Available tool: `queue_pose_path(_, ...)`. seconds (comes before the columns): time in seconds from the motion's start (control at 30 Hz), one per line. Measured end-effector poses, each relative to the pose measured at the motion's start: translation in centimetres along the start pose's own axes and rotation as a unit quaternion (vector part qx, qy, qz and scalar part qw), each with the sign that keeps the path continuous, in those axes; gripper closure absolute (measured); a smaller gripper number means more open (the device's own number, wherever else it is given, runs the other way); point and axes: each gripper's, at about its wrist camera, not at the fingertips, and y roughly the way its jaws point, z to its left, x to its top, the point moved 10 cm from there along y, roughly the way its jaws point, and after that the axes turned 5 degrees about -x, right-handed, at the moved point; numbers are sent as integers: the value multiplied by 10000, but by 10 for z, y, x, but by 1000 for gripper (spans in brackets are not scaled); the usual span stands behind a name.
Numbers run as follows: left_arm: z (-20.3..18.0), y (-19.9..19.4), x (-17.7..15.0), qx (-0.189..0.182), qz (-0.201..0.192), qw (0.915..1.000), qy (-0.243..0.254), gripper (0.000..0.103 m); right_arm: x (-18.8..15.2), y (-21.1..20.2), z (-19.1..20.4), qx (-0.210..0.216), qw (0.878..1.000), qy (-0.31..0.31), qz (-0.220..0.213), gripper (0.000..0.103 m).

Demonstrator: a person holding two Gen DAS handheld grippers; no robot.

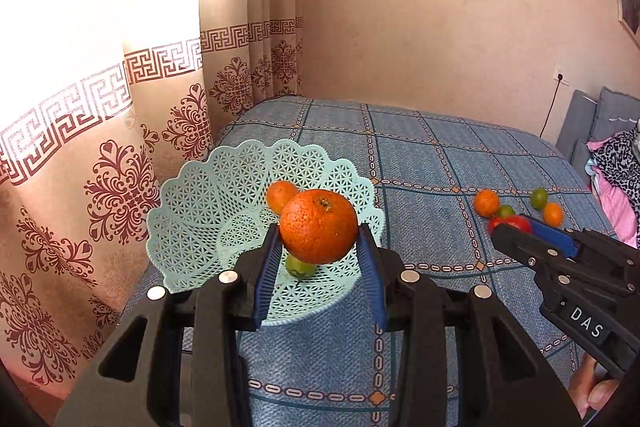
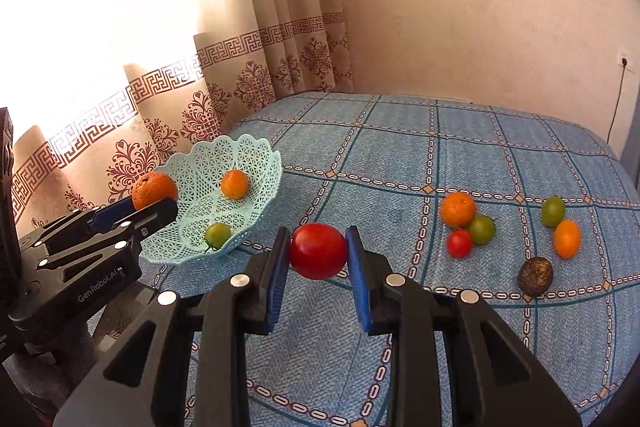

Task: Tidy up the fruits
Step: 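Carry the large orange and red tomato into the basket and open both tools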

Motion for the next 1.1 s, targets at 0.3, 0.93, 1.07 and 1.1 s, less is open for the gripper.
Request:
queue_pose_path(0.3,51,-4,-6,392,21,9989,-276,64,12,25,58,365,9988,-306,69,74)
queue_pose_path(0.93,83,-3,-4,573,-148,9969,-518,31,12,62,97,571,9969,-423,340,72)
queue_pose_path(1.07,89,-6,-3,622,-180,9962,-583,31,12,62,93,513,9975,-350,325,61)
queue_pose_path(1.1,91,-7,-3,633,-183,9960,-602,31,11,61,92,496,9977,-336,325,61)
